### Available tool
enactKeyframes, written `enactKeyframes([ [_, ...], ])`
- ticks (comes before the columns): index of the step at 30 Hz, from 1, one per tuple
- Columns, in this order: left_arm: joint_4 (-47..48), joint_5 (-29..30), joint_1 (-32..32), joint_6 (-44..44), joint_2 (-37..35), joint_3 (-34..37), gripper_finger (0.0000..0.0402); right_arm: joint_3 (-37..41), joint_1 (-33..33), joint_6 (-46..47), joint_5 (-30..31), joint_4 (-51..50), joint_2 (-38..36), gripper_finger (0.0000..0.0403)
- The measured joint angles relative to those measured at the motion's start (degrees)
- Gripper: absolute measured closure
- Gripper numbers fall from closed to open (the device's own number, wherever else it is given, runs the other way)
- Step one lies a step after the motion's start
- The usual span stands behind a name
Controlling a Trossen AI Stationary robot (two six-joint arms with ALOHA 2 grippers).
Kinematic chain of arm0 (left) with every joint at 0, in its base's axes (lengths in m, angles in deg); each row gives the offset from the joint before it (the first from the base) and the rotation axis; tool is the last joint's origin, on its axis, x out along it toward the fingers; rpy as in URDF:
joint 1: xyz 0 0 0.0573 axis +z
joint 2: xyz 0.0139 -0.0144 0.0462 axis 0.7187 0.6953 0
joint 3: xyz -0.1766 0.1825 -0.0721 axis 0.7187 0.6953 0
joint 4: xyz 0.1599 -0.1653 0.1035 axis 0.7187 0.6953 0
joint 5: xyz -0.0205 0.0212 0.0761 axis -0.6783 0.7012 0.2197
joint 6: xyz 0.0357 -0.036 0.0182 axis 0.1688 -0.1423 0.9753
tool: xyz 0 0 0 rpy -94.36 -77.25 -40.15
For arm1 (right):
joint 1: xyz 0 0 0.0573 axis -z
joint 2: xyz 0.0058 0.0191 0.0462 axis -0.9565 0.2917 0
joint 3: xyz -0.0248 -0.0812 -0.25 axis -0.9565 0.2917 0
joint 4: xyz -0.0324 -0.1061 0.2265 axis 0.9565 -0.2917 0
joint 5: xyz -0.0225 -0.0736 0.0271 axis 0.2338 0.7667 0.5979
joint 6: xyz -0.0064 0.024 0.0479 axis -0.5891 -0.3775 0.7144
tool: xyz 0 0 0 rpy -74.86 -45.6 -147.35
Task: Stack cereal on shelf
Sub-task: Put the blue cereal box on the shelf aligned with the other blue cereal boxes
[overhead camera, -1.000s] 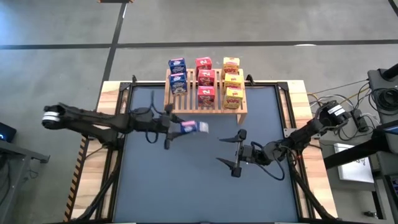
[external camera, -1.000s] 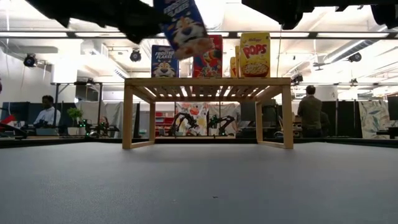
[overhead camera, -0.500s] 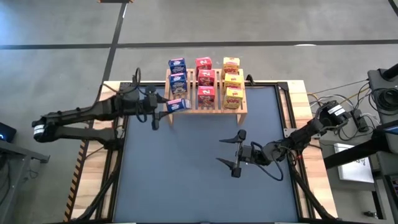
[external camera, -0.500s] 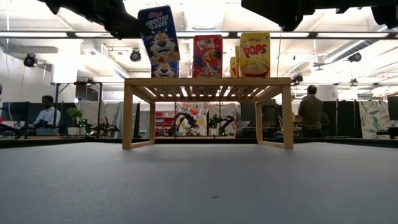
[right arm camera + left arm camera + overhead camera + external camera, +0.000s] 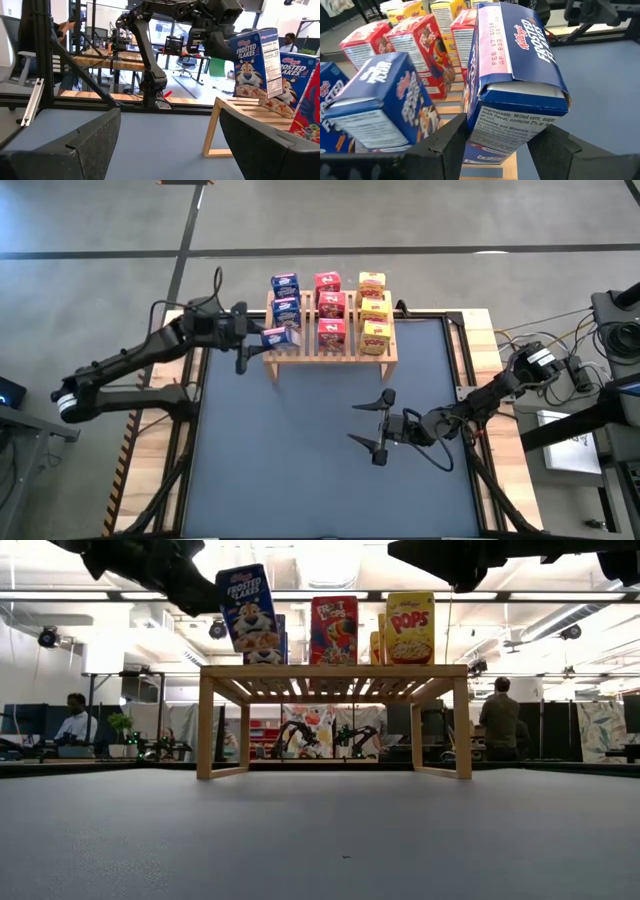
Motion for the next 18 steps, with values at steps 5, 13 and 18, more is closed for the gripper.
enactKeyframes([
  [5, 0.17, -5.60, 3.41, -0.70, 0.69, 0.06, 0.0226, 0.00, 0.15, 0.00, 0.00, -0.01, 0.00, 0.0074],
  [13, 3.53, -7.00, 4.69, -0.45, 5.32, -2.76, 0.0226, 0.00, 0.26, 0.09, 0.03, -0.29, 0.00, 0.0074],
  [18, 7.24, -7.08, 4.71, 0.41, 8.94, -6.58, 0.0226, -0.02, 0.26, 0.17, 0.03, -0.71, 0.00, 0.0074],
])
